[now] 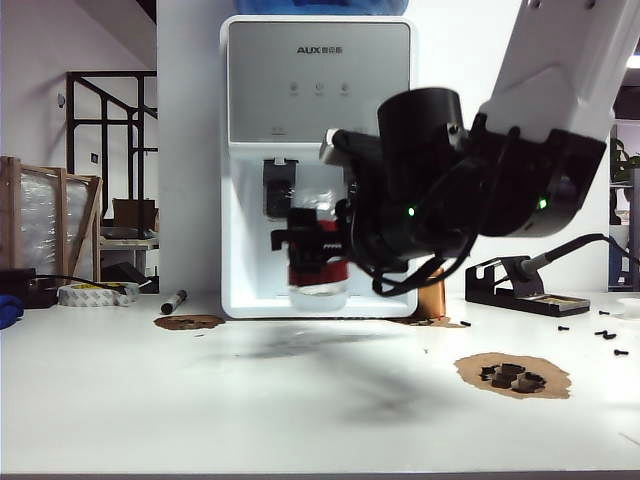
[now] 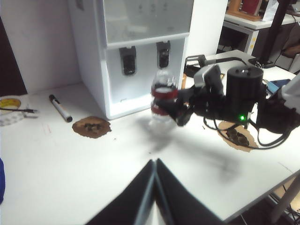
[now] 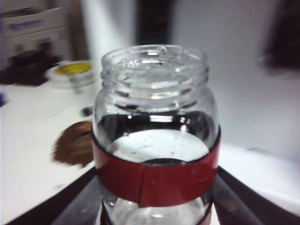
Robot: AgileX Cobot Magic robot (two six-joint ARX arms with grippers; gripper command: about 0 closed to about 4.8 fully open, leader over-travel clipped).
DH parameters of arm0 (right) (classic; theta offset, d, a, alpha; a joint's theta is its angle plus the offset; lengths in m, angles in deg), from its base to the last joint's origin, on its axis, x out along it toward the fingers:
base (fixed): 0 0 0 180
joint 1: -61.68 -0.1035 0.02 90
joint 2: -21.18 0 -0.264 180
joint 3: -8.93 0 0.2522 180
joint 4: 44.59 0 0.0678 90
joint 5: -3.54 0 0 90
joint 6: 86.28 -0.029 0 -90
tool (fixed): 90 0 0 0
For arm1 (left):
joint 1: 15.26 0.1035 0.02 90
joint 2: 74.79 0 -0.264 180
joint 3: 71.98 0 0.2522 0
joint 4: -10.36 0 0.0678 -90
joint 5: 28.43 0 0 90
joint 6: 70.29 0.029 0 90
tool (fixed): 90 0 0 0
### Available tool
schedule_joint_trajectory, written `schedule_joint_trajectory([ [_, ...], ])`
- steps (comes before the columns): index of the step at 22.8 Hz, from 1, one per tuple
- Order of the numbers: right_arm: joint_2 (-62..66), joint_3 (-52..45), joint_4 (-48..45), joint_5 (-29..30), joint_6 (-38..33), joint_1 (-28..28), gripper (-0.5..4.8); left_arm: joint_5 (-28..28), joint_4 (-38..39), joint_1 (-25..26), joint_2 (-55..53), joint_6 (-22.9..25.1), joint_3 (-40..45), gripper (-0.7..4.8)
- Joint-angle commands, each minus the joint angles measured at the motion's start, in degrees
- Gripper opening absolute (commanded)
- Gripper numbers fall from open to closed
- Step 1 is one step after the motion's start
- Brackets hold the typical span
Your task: Pick up the water bottle with two loops of red belts, then reach the front water dispenser and gently press the gray-black baffle horizontally to get a little water.
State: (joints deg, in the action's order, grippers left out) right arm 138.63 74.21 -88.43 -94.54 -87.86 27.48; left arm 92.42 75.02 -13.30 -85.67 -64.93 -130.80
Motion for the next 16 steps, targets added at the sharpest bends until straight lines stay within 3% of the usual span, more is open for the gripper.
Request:
schedule_joint_trajectory([
  [1,-1.6,0.2,-1.7,-10.9,0.3,0.0,-0.05,0.2,0.3,0.0,-0.2,-0.2,-0.3,-0.05],
  [6,-1.6,0.2,-2.8,-16.4,0.3,0.2,-0.05,0.3,0.3,0.0,-0.2,-0.2,-0.3,-0.05],
  [16,-1.3,2.8,0.0,-8.5,0.4,4.0,-0.05,0.3,0.3,0.0,-0.2,-0.2,-0.3,-0.05],
])
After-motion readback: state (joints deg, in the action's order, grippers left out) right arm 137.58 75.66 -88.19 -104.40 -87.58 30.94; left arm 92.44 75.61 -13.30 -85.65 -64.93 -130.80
